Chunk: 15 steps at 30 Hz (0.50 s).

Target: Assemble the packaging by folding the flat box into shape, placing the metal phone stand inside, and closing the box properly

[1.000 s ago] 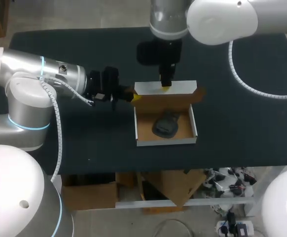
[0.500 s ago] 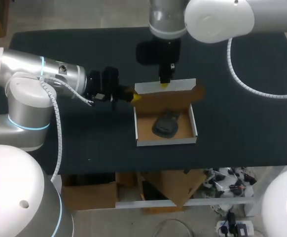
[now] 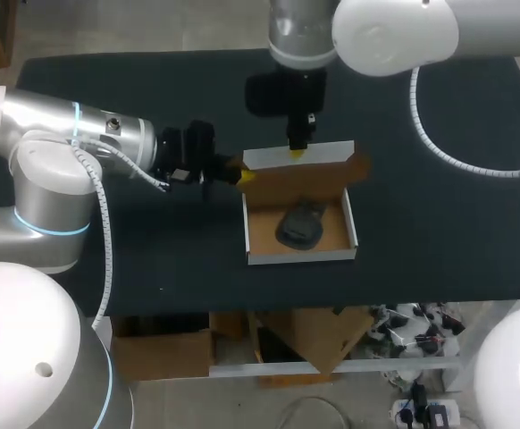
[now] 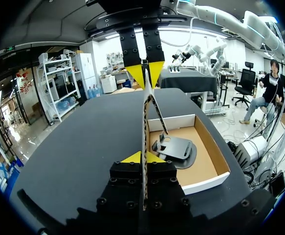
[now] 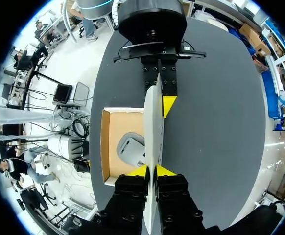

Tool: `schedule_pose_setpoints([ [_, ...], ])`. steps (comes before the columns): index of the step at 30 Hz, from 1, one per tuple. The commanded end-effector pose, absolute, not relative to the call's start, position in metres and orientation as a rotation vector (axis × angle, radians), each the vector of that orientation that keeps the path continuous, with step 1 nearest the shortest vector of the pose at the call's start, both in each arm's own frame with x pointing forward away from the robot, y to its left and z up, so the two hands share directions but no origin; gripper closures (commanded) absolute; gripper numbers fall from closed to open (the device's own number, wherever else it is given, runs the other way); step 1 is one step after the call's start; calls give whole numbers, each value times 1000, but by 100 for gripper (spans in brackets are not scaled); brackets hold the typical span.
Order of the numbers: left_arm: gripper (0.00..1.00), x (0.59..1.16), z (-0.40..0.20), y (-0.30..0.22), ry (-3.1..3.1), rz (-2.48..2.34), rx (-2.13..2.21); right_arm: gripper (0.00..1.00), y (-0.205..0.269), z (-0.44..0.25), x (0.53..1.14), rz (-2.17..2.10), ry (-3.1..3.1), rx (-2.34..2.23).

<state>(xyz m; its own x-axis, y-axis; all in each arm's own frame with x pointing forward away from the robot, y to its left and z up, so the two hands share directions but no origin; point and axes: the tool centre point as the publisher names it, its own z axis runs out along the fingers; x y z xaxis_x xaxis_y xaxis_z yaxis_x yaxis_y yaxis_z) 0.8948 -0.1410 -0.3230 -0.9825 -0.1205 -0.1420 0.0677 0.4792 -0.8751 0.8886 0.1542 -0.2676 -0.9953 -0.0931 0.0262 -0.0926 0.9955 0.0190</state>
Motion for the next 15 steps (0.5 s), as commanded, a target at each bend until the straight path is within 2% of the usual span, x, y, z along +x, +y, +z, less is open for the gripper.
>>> schedule_pose_setpoints([
  [1,100,894,-323,-142,2537,-1517,-45,21,154,-265,886,-49,-3126,143],
  [2,100,894,-323,-142,2537,-1517,-45,0,154,-263,885,-75,-3129,144],
  [15,100,894,-323,-142,2537,-1517,-45,0,141,-211,894,-202,-3225,106],
])
